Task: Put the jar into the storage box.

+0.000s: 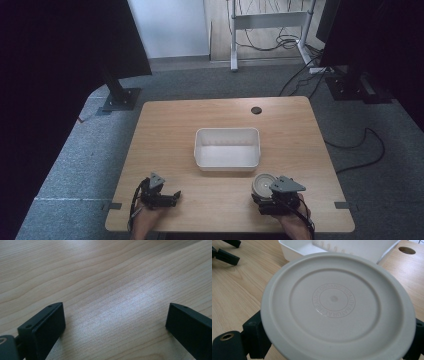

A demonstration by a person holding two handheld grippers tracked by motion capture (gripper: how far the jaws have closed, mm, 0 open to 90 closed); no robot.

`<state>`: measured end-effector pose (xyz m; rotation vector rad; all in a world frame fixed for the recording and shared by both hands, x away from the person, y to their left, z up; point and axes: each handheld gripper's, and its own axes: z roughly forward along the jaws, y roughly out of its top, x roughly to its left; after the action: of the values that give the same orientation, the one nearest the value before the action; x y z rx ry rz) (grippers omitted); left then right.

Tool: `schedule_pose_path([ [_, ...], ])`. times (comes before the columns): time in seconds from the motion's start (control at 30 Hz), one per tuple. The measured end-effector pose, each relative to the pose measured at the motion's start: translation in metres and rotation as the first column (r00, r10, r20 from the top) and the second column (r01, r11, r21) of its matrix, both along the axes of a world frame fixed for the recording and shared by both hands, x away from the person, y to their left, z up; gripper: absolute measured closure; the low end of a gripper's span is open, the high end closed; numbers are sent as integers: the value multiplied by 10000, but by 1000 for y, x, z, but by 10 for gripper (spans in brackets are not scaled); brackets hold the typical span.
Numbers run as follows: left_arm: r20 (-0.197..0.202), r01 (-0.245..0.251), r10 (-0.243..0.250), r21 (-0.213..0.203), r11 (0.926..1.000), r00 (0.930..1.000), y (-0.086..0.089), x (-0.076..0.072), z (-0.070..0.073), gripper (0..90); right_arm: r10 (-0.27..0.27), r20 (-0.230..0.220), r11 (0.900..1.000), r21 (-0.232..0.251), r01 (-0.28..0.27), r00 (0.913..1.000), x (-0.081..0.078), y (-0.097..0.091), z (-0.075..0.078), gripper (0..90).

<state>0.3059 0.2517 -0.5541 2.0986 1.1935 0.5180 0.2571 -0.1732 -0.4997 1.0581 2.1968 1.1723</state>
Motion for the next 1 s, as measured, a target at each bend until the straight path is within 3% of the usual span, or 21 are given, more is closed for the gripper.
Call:
schedule_pose_path([
  [1.0,1,-2,2,-1,10000,10000,0,0,0,26,277,131,9992,298,-281,9995,29,37,19,94],
])
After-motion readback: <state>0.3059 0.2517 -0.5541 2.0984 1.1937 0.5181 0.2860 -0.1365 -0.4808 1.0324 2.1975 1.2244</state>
